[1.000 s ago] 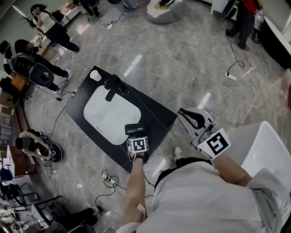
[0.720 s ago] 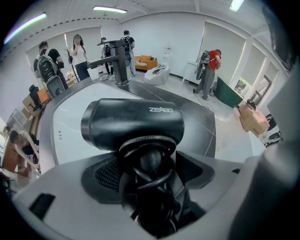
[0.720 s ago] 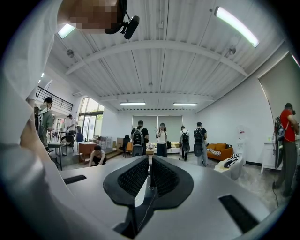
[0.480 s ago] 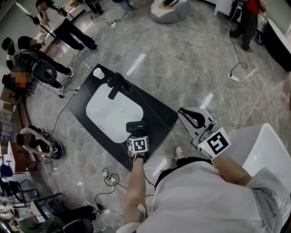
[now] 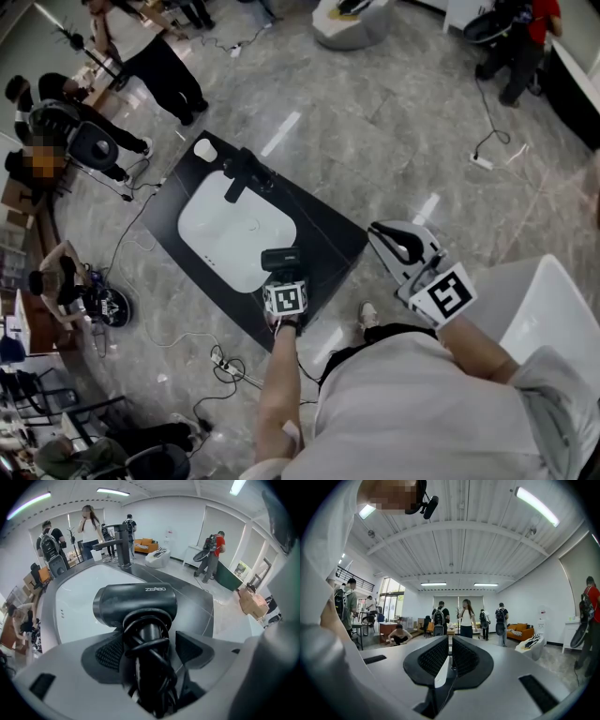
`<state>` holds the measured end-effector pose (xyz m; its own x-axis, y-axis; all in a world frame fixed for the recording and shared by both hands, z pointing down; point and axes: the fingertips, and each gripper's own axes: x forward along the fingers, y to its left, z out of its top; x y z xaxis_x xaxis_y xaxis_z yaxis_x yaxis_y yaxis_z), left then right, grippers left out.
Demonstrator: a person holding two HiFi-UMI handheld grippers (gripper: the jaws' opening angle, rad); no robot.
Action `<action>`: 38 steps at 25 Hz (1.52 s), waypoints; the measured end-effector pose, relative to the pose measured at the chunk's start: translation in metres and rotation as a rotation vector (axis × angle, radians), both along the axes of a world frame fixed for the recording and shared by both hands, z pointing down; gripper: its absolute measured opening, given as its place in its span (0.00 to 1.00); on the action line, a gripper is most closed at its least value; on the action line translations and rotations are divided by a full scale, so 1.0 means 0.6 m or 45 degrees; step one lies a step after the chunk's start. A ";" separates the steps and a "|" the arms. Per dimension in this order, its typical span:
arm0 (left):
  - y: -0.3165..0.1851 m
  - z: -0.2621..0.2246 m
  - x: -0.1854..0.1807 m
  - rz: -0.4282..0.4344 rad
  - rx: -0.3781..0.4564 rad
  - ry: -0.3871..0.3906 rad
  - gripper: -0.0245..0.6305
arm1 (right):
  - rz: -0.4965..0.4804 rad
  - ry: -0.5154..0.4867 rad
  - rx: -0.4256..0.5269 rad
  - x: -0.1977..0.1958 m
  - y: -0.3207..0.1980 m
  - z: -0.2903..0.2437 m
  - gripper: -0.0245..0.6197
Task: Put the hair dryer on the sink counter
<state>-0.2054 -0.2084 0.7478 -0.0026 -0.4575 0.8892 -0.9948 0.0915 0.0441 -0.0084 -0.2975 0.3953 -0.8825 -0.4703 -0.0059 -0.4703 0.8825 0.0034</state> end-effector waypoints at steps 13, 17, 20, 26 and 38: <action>0.028 -0.025 -0.002 -0.029 0.074 0.012 0.55 | -0.059 -0.002 0.000 -0.025 0.037 -0.007 0.11; 0.036 -0.034 -0.002 -0.045 0.109 0.022 0.53 | -0.072 -0.004 0.007 -0.030 0.050 -0.012 0.11; 0.044 -0.044 -0.003 -0.045 0.136 0.003 0.49 | -0.076 0.003 0.015 -0.029 0.063 -0.014 0.11; 0.053 -0.067 0.005 -0.056 0.201 0.030 0.48 | -0.107 0.006 0.022 -0.035 0.090 -0.018 0.11; 0.091 -0.136 -0.015 -0.142 0.366 -0.018 0.42 | -0.159 0.014 0.040 -0.047 0.148 -0.028 0.11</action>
